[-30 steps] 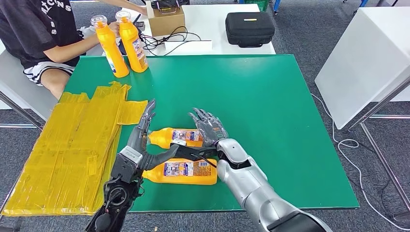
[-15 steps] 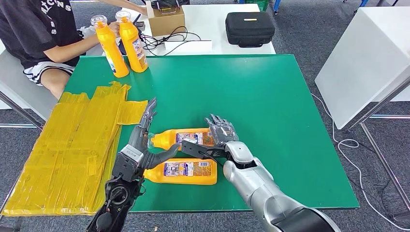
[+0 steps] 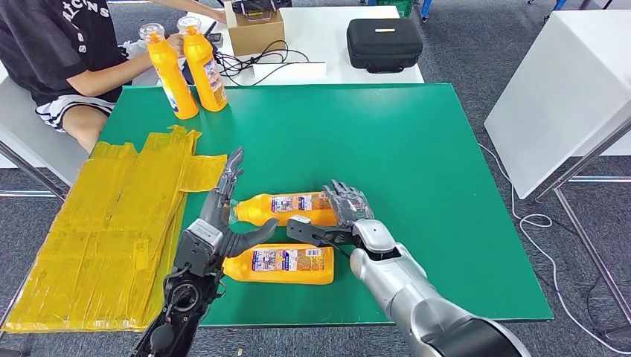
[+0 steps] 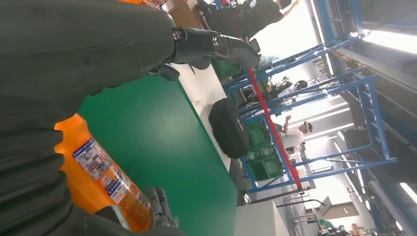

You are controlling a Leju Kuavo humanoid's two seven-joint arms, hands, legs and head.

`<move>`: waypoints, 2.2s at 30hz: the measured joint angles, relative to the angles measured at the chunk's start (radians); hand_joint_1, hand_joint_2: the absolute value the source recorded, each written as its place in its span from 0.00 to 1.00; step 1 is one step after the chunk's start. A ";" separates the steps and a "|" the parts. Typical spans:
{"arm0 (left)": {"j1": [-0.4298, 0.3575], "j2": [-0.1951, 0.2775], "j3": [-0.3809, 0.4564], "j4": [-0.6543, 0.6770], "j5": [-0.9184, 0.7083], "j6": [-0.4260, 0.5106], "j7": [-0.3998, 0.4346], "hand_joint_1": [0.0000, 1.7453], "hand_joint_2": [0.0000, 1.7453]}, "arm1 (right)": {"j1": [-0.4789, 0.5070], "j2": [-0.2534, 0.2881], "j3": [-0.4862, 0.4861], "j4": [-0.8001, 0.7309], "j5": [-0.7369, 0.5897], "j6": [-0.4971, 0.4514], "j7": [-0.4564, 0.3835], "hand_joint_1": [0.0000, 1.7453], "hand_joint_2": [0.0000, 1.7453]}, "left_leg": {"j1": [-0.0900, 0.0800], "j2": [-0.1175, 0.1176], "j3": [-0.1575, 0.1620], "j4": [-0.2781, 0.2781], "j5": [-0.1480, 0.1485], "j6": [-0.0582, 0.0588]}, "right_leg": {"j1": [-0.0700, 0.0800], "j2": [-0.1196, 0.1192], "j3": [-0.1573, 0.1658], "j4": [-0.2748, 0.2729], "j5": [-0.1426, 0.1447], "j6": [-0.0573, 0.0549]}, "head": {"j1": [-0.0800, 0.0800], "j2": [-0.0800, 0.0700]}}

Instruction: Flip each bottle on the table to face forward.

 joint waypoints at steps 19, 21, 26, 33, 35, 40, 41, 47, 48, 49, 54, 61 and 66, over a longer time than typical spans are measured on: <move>-0.023 -0.002 0.000 0.039 0.011 -0.001 -0.015 0.00 1.00 | -0.006 -0.004 0.000 0.028 0.027 0.015 -0.001 0.00 1.00 | 0.000 0.000 0.000 0.000 0.000 0.000 | 0.000 0.000 0.000 0.000 0.000 0.000 | 0.000 0.000; -0.023 -0.002 0.000 0.039 0.011 -0.001 -0.015 0.00 1.00 | -0.006 -0.005 0.000 0.029 0.027 0.015 -0.001 0.00 1.00 | 0.000 0.000 0.000 0.000 0.000 0.000 | 0.000 0.000 0.000 0.000 0.000 0.000 | 0.000 0.000; -0.024 -0.002 0.000 0.041 0.012 -0.001 -0.015 0.00 1.00 | -0.006 -0.005 0.000 0.029 0.029 0.018 -0.001 0.00 1.00 | 0.000 0.000 0.000 0.000 0.000 0.000 | 0.000 0.000 0.000 0.000 0.000 0.000 | 0.000 0.000; -0.033 -0.002 -0.002 0.057 0.029 0.006 -0.028 0.00 1.00 | -0.010 -0.006 0.000 0.035 0.061 0.032 0.005 0.00 1.00 | 0.000 0.000 0.000 0.000 0.000 0.000 | 0.000 0.000 0.000 0.000 0.000 0.000 | 0.000 0.000; -0.036 -0.002 -0.002 0.061 0.031 0.007 -0.030 0.00 1.00 | -0.011 -0.007 0.000 0.036 0.078 0.031 0.008 0.00 1.00 | 0.000 0.000 0.000 0.000 0.000 0.000 | 0.000 0.000 0.000 0.000 0.000 0.000 | 0.000 0.000; -0.049 -0.004 -0.006 0.075 0.037 0.007 -0.032 0.00 1.00 | -0.022 -0.008 0.028 0.036 0.209 0.015 0.053 0.00 1.00 | 0.000 0.000 0.000 0.000 0.000 0.000 | 0.000 0.000 0.000 0.000 0.000 0.000 | 0.000 0.000; -0.050 -0.004 -0.008 0.078 0.040 0.009 -0.032 0.00 1.00 | -0.026 -0.009 0.044 0.037 0.241 0.014 0.068 0.00 1.00 | 0.000 0.000 0.000 0.000 0.000 0.000 | 0.000 0.000 0.000 0.000 0.000 0.000 | 0.000 0.000; -0.056 -0.005 -0.012 0.094 0.057 0.025 -0.035 0.00 1.00 | -0.051 -0.007 0.150 0.041 0.277 0.013 0.111 0.00 1.00 | 0.000 0.000 0.000 0.000 0.000 0.000 | 0.000 0.000 0.000 0.000 0.000 0.000 | 0.000 0.000; -0.059 -0.005 -0.012 0.096 0.060 0.027 -0.036 0.00 1.00 | -0.054 -0.006 0.161 0.041 0.277 0.011 0.110 0.00 1.00 | 0.000 0.000 0.000 0.000 0.000 0.000 | 0.000 0.000 0.000 0.000 0.000 0.000 | 0.000 0.000; -0.061 -0.005 -0.012 0.098 0.063 0.027 -0.036 0.00 1.00 | -0.056 -0.003 0.170 0.041 0.277 0.009 0.107 0.00 1.00 | 0.000 0.000 0.000 0.000 0.000 0.000 | 0.000 0.000 0.000 0.000 0.000 0.000 | 0.000 0.000; -0.070 -0.005 -0.014 0.107 0.069 0.028 -0.036 0.00 1.00 | -0.073 0.012 0.192 0.041 0.277 0.006 0.092 0.00 1.00 | 0.000 0.000 0.000 0.000 0.000 0.000 | 0.000 0.000 0.000 0.000 0.000 0.000 | 0.000 0.000; -0.077 -0.005 -0.022 0.116 0.077 0.028 -0.036 0.00 1.00 | -0.081 0.024 0.204 0.041 0.277 0.000 0.088 0.00 1.00 | 0.000 0.000 0.000 0.000 0.000 0.000 | 0.000 0.000 0.000 0.000 0.000 0.000 | 0.000 0.000; -0.078 -0.005 -0.024 0.117 0.083 0.031 -0.036 0.00 1.00 | -0.082 0.025 0.210 0.041 0.276 -0.007 0.081 0.00 1.00 | 0.000 0.000 0.000 0.000 0.000 0.000 | 0.000 0.000 0.000 0.000 0.000 0.000 | 0.000 0.000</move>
